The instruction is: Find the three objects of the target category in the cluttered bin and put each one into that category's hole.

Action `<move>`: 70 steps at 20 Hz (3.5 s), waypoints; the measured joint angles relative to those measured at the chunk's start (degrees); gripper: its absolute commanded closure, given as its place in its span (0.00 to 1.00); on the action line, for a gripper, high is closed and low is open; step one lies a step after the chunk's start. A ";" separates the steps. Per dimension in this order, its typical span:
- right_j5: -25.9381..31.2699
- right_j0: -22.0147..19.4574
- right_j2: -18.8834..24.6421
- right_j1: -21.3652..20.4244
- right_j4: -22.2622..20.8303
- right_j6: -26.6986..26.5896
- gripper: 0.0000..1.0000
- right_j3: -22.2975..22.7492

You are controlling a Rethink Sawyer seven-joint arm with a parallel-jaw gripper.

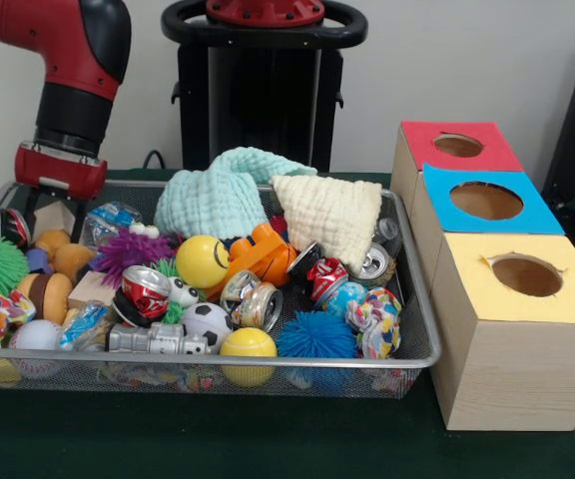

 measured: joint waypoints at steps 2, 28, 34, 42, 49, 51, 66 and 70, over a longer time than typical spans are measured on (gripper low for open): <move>0.18 0.16 -0.01 -0.01 0.00 0.00 0.00 -0.07; 0.53 6.47 -2.70 0.55 0.02 0.00 0.00 -1.22; 0.52 7.79 -4.24 1.62 0.01 0.00 0.00 -2.71; 0.53 8.08 -4.62 1.94 0.01 0.00 1.00 -3.42; 0.52 8.09 -4.86 2.00 0.01 0.00 1.00 -3.58; 0.52 8.09 -4.94 2.00 0.01 0.00 1.00 -3.58; 0.52 8.15 -5.67 -2.26 -0.32 0.00 1.00 -1.00; 0.53 8.40 -5.81 -6.77 -0.51 0.00 1.00 2.16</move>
